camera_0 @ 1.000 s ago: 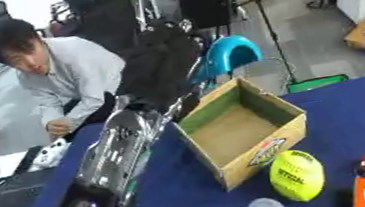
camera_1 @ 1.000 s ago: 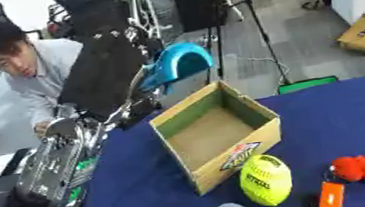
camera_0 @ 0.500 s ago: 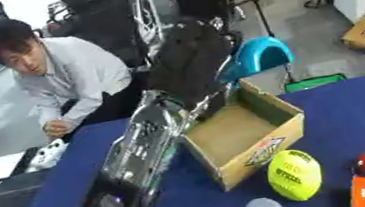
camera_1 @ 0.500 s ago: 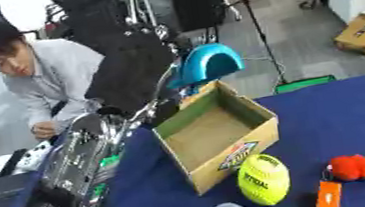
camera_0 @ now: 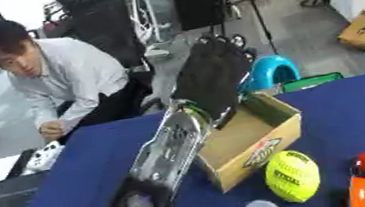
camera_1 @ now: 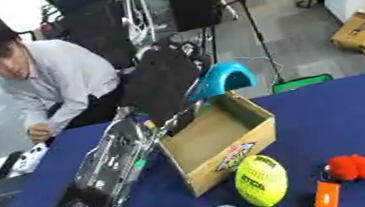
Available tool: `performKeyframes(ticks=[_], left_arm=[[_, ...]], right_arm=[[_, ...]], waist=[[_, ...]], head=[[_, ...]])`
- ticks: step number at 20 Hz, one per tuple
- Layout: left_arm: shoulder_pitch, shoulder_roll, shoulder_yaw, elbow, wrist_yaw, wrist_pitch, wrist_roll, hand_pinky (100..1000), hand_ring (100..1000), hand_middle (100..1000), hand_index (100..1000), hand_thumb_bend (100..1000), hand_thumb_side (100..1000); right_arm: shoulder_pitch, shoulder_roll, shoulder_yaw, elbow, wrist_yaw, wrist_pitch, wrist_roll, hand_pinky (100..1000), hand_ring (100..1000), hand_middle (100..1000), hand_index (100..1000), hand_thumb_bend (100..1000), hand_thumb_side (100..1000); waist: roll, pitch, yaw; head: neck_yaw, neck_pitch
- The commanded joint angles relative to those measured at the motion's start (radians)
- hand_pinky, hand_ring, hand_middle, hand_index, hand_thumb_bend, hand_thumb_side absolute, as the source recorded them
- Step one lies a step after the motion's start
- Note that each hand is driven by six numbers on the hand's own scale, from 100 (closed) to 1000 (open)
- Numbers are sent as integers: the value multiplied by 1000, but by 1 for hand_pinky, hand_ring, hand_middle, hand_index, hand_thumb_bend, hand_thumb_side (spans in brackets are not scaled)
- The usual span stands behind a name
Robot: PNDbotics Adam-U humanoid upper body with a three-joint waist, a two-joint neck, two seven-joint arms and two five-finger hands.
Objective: Pick up objects on the table and place them in the box.
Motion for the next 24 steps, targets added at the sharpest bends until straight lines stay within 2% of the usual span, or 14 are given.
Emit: performKeyframes(ticks=[1, 6, 7, 9, 18, 24], left_arm=[[-23, -1, 8, 28, -28, 7, 37, 625, 486, 331, 516, 586, 100], [-34, -7, 10, 78, -56, 14, 81, 617, 490, 340, 520, 606, 100], [-36, -8, 11, 87, -59, 15, 88, 617, 490, 342, 521, 632, 100], [-38, -10, 12, 99, -66, 17, 100, 617, 490, 342, 521, 610, 100], [-55, -17, 26, 227, -160, 31, 172, 619, 527, 413, 555, 712, 100], [-55, -22, 41, 316, -199, 34, 216, 617, 530, 426, 553, 686, 100]], right_arm=[[-12, -26, -2, -12, -4, -4, 0, 869, 845, 800, 783, 100, 804], [-14, -24, -1, -12, -3, -6, 0, 868, 844, 800, 783, 100, 805], [-14, -23, -1, -12, -3, -7, 0, 868, 844, 800, 783, 100, 802], [-15, -23, -1, -12, -3, -7, 0, 868, 844, 800, 783, 100, 805], [-20, -18, 2, -12, -2, -8, 0, 868, 844, 799, 782, 100, 811], [-23, -16, 3, -12, 0, -8, 0, 867, 844, 798, 782, 100, 814]], waist=[[-20, -8, -1], [-24, -3, -6], [-24, -2, -7], [-25, -1, -8], [-28, 9, -17], [-28, 15, -23]], head=[[1, -15], [5, -21], [5, -22], [6, -24], [15, -34], [16, -38]])
